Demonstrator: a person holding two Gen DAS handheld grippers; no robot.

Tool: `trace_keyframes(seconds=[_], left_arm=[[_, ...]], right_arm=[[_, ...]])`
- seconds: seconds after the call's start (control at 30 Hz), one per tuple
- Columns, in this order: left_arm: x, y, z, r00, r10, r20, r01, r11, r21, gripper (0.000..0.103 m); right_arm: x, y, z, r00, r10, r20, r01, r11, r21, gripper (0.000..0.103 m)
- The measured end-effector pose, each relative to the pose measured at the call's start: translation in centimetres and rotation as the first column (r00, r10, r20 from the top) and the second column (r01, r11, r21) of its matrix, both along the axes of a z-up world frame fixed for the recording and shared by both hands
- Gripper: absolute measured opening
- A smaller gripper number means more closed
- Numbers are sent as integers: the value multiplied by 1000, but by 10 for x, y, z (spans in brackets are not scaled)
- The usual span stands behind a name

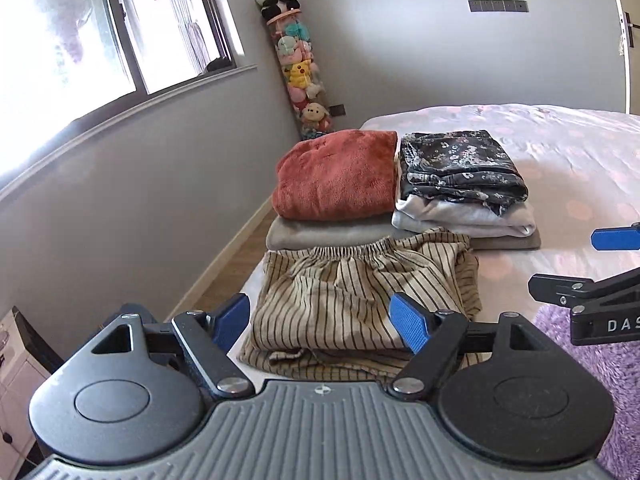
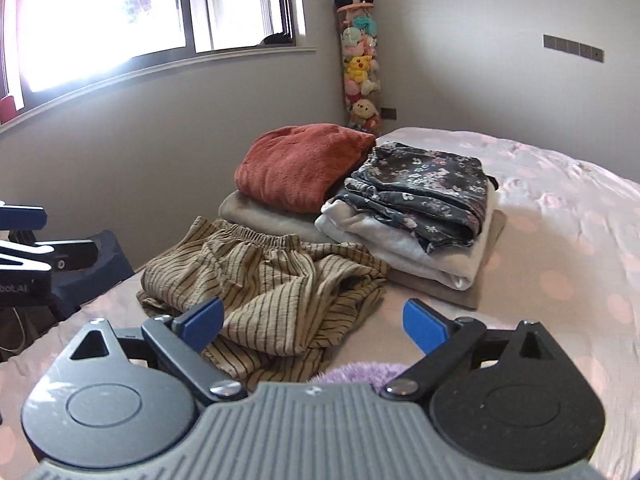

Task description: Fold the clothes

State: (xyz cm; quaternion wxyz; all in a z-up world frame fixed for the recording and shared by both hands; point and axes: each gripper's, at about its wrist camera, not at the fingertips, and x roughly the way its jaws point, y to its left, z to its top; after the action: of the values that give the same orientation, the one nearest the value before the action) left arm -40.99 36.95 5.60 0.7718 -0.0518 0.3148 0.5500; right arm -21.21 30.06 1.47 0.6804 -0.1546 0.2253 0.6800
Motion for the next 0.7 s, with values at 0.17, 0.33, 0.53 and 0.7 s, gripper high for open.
trace_keyframes(seconds=[0.17, 0.33, 0.53, 0.7], left_arm=[[5, -14, -4, 1000, -13, -11, 13, 1000, -8, 77], [9, -18, -13, 1000, 10, 18, -10, 1000, -28, 77], [13, -17, -45, 994, 77, 75, -69, 991, -111, 77], [12, -16, -70, 989, 127, 80, -112, 979, -173, 77]], right_arm=[[4, -12, -16, 1000, -23, 18, 22, 1000, 4, 98], [6, -20, -33, 999, -37, 31, 37, 999, 7, 100], [12, -20, -41, 998, -56, -2, 56, 998, 9, 100], [12, -16, -47, 998, -56, -13, 56, 998, -10, 100]])
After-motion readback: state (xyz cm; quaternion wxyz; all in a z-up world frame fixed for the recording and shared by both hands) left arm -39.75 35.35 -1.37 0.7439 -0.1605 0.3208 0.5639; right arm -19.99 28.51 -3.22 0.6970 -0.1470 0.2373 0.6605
